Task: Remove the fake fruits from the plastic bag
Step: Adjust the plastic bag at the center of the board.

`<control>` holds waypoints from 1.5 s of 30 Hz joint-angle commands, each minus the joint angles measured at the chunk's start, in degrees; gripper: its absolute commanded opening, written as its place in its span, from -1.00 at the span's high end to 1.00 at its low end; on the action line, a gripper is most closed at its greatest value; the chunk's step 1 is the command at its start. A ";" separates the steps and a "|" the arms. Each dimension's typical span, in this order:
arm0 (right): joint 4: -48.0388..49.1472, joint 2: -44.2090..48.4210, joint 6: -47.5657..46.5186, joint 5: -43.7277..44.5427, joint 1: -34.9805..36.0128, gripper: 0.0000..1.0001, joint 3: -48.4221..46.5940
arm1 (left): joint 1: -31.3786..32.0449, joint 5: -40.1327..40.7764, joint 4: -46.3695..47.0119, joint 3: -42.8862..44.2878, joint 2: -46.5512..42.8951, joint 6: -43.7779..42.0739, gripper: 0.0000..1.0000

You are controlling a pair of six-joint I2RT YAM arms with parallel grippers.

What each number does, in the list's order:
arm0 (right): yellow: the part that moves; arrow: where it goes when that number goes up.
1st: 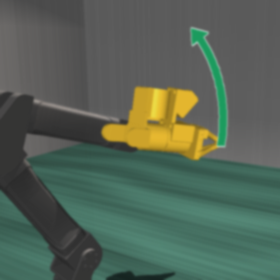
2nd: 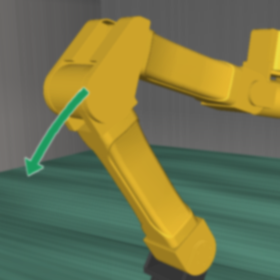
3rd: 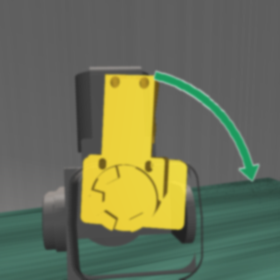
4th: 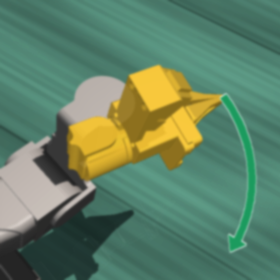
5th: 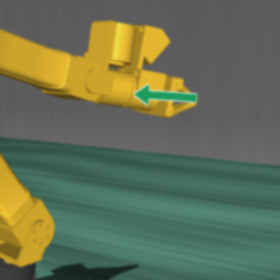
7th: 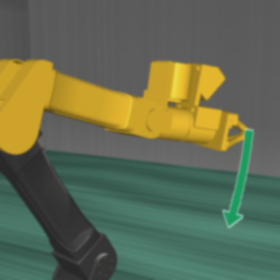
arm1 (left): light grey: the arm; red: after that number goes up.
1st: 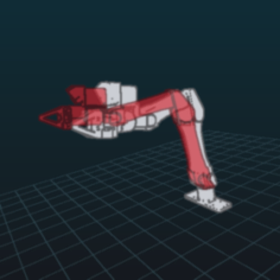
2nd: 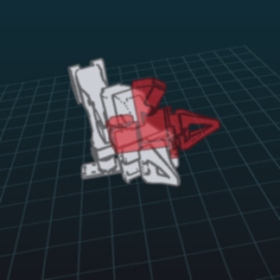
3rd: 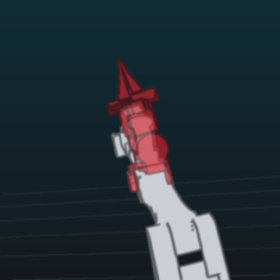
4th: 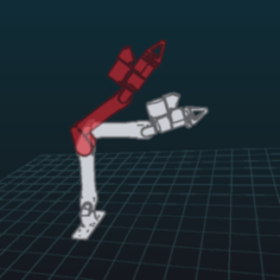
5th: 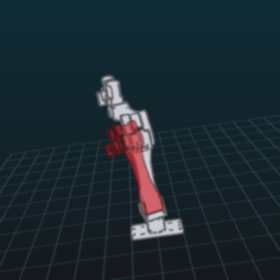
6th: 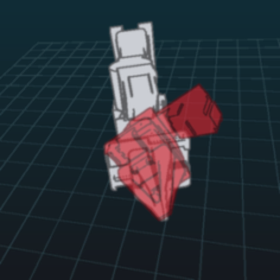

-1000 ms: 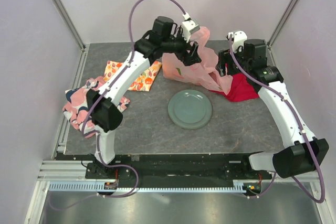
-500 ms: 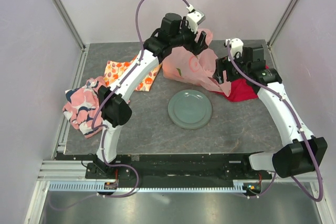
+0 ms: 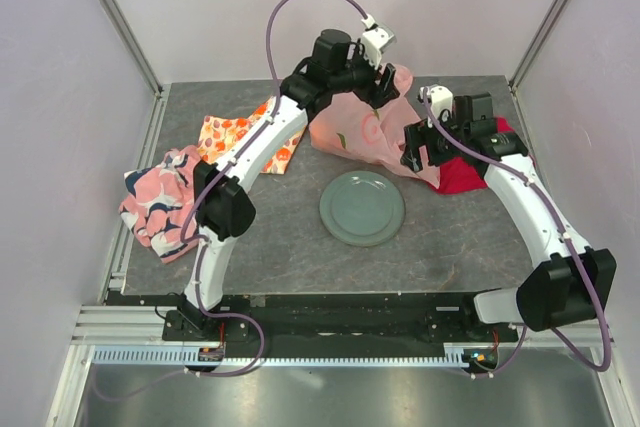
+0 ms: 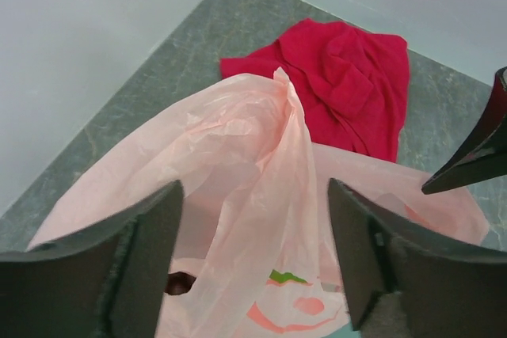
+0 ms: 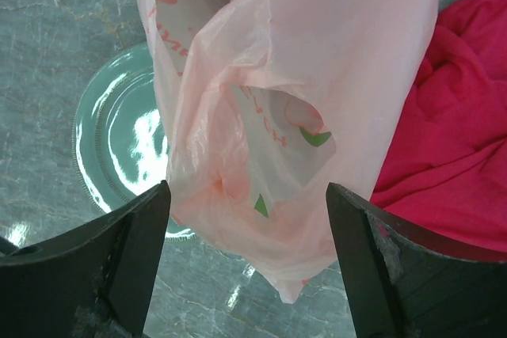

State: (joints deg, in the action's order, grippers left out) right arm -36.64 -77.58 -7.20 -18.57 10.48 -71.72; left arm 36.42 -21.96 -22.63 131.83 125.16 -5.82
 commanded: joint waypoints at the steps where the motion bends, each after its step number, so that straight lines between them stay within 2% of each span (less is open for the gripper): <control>1: -2.64 -0.73 -2.11 -2.44 -0.20 -0.75 -2.81 | 1.10 -4.23 0.66 2.82 2.10 -1.02 -0.27; 3: -2.56 -1.52 -1.50 -1.22 -0.20 -0.73 -2.72 | 1.10 -5.46 0.40 3.52 2.80 -1.21 0.29; 4: -2.21 -1.87 -1.15 0.36 -0.20 -0.69 -2.63 | 1.19 -4.25 0.31 3.78 2.80 -1.47 0.96; 5: -1.77 -2.13 -0.80 1.16 -0.11 -0.61 -2.46 | 1.11 -3.98 0.40 3.79 2.37 -1.64 0.97; 6: -1.24 -2.74 -0.10 2.04 -0.20 -0.35 -2.28 | 1.10 -3.71 -0.30 3.79 1.93 -2.17 0.97; 8: 0.25 -3.62 0.35 3.79 -0.28 0.02 -2.37 | 0.23 -3.97 -1.71 3.26 0.18 -2.96 0.97; 9: 0.78 -4.41 0.61 4.85 -0.29 0.31 -2.54 | -0.38 -4.49 -2.93 2.21 -2.53 -2.44 0.96; 10: 2.09 -4.86 1.65 5.29 -0.55 0.45 -3.07 | -1.00 -6.33 -3.38 0.64 -4.82 -1.57 0.97; 11: 2.71 -5.38 2.27 5.47 -1.59 0.59 -3.59 | -2.31 -6.95 -4.34 -3.90 -7.02 -1.21 0.97; 12: 3.15 -6.43 3.41 5.65 -2.39 0.86 -4.21 | -3.02 -7.57 -5.05 -6.73 -12.43 -1.12 0.96; 13: 4.46 -6.96 5.86 5.91 -4.31 1.00 -5.17 | -3.64 -9.14 -6.53 -13.72 -15.27 -1.12 0.96; 19: 6.67 -7.68 11.06 5.65 -11.78 1.00 -5.89 | -7.16 -10.04 -10.14 -41.42 -37.75 -4.46 0.97; 26: -0.09 -0.31 8.01 4.24 -12.50 0.99 0.70 | -7.24 -9.60 -14.10 -57.98 -52.46 -6.56 0.96; 27: -0.70 0.58 7.73 3.37 -12.50 0.88 0.79 | -7.24 -10.03 -14.11 -59.57 -53.61 -7.00 0.97; 28: -0.80 1.11 5.55 -0.73 -12.41 0.63 0.10 | -7.24 -10.65 -14.19 -61.67 -55.01 -7.09 0.97; 29: -0.97 1.64 4.49 -2.51 -12.24 0.14 -1.13 | -7.24 -11.26 -14.19 -62.22 -55.03 -7.01 0.97; 30: -1.15 1.47 4.39 -4.27 -11.46 0.04 -4.44 | -7.24 -12.49 -13.93 -62.31 -54.77 -6.05 0.97; 32: -1.50 0.16 4.22 -9.36 -10.92 -0.02 -9.20 | -7.24 -12.76 -13.14 -61.35 -52.76 -4.90 0.97; 33: -1.59 -0.46 3.60 -10.69 -7.44 -0.04 -13.66 | -7.24 -12.41 -13.05 -60.91 -52.13 -4.72 0.97; 36: -2.81 -2.83 0.10 -13.95 -0.58 -0.07 -19.22 | -7.24 -9.44 -12.44 -60.11 -51.07 -4.72 0.97; 39: -4.40 -4.42 -2.72 -15.70 4.44 -0.02 -18.55 | -7.68 -7.23 -10.69 -60.90 -51.51 -1.22 0.97; 42: -5.45 -5.56 -4.74 -18.69 6.73 0.17 -16.87 | -9.00 -7.40 -9.36 -60.90 -51.60 2.12 0.97; 45: -6.77 -7.58 -7.03 -20.19 8.84 0.28 -16.52 | -9.70 -7.58 -9.10 -60.38 -51.08 2.40 0.97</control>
State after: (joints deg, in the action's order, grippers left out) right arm -40.29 -82.15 -9.80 -34.41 17.61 -89.34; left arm 27.77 -30.09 -35.03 69.93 74.35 -6.96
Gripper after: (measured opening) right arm 0.383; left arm 0.022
